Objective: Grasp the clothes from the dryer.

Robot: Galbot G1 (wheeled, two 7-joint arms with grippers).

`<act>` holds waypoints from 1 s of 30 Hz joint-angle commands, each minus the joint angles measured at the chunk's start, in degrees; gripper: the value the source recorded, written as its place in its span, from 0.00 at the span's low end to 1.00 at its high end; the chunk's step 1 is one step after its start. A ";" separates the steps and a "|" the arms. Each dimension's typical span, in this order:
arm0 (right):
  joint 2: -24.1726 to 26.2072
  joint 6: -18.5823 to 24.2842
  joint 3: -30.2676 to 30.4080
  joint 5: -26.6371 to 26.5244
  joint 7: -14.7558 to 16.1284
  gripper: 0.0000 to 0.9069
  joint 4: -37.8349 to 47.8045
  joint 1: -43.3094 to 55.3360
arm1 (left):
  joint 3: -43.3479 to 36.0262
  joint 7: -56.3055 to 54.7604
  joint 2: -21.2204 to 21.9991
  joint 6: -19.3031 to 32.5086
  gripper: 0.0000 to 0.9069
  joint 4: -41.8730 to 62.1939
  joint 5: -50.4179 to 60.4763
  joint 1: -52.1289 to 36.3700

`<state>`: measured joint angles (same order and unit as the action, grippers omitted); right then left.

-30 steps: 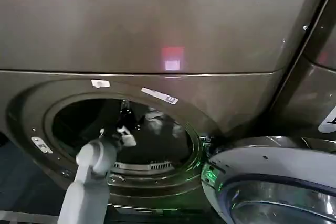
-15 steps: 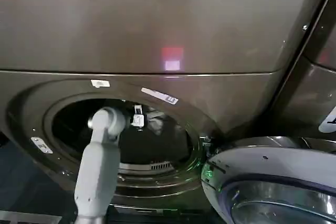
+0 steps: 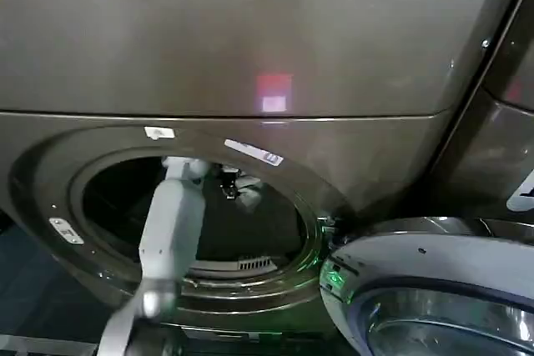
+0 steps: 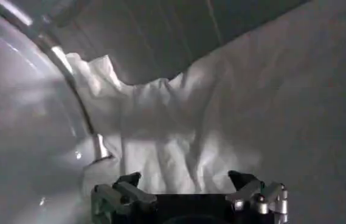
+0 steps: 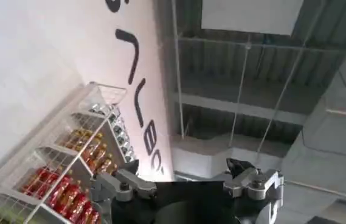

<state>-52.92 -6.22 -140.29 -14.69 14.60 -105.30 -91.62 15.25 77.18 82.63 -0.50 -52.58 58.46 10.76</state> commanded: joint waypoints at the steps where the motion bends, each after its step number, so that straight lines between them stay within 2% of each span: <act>1: 0.02 0.05 0.19 -0.15 0.06 1.00 -0.10 -0.17 | -6.08 0.23 -2.04 -2.10 1.00 10.73 -9.72 -4.90; 11: -0.23 0.09 0.92 -0.19 0.11 1.00 -0.77 -0.05 | -6.69 0.17 -3.53 -5.63 1.00 15.57 -11.52 -6.73; 21: -0.23 0.06 0.90 -0.57 0.22 1.00 -1.18 -0.09 | -6.74 0.14 -2.80 -5.00 1.00 23.67 -11.97 -9.91; 30: -0.48 0.33 0.59 -1.74 0.44 1.00 -1.10 -0.63 | -11.54 0.07 -2.51 -5.46 1.00 26.68 -12.82 -11.13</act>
<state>-53.36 -5.96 -139.61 -16.10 14.99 -106.37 -92.18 6.89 77.25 80.01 -5.43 -30.21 46.45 0.73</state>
